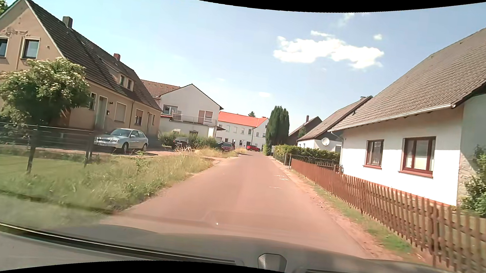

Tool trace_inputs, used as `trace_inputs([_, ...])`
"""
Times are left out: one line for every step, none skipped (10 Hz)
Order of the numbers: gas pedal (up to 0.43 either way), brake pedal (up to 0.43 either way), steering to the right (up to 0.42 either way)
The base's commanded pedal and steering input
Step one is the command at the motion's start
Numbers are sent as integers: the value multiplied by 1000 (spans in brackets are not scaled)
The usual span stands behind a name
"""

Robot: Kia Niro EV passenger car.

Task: Follow the waypoints while adhering to traffic rules and regulations

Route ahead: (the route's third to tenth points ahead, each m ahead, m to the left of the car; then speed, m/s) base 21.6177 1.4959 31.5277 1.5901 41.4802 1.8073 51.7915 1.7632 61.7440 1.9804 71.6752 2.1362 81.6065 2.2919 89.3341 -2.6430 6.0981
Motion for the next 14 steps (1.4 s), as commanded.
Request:
trace_inputs([130, 6, -10])
trace_inputs([150, 6, -7])
trace_inputs([150, 6, -2])
trace_inputs([150, 6, 0])
trace_inputs([150, 6, 1])
trace_inputs([150, 6, 3])
trace_inputs([150, 6, 3])
trace_inputs([150, 6, 3])
trace_inputs([150, 6, 3])
trace_inputs([150, 6, 4])
trace_inputs([150, 6, 4])
trace_inputs([150, 6, 3])
trace_inputs([150, 6, 3])
trace_inputs([150, 12, 3])
